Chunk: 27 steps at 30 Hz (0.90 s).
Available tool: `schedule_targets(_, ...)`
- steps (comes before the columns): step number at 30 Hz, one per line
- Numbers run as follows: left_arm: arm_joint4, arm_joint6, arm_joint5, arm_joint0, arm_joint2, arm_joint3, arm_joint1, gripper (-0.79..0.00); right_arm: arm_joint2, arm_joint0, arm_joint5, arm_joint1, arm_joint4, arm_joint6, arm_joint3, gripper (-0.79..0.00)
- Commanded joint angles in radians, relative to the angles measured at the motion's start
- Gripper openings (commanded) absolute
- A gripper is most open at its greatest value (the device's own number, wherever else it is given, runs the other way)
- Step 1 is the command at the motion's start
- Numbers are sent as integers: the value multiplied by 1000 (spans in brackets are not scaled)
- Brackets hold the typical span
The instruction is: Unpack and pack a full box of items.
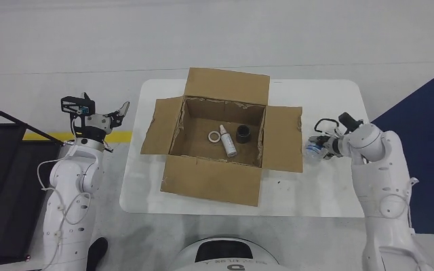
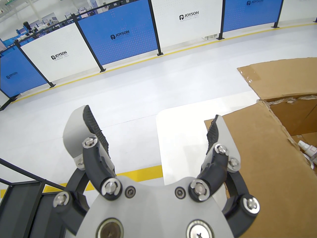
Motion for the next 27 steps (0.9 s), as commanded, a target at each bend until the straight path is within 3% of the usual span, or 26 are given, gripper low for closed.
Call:
schedule_targets(1, 0, 0, 0, 0, 0, 0, 0, 0, 58, -37, -28, 3, 63, -28, -20, -785)
schedule_targets(11, 0, 0, 0, 0, 0, 0, 0, 0, 328, -257, -225, 0, 470, -200, -145, -785)
schedule_targets(16, 0, 0, 0, 0, 0, 0, 0, 0, 414, -367, -435, -14, 730, -261, -206, -785)
schedule_targets(22, 0, 0, 0, 0, 0, 0, 0, 0, 433, -458, -733, -26, 983, -210, -292, -785)
schedule_targets(27, 0, 0, 0, 0, 0, 0, 0, 0, 375, -456, -801, -22, 951, -173, -439, -785)
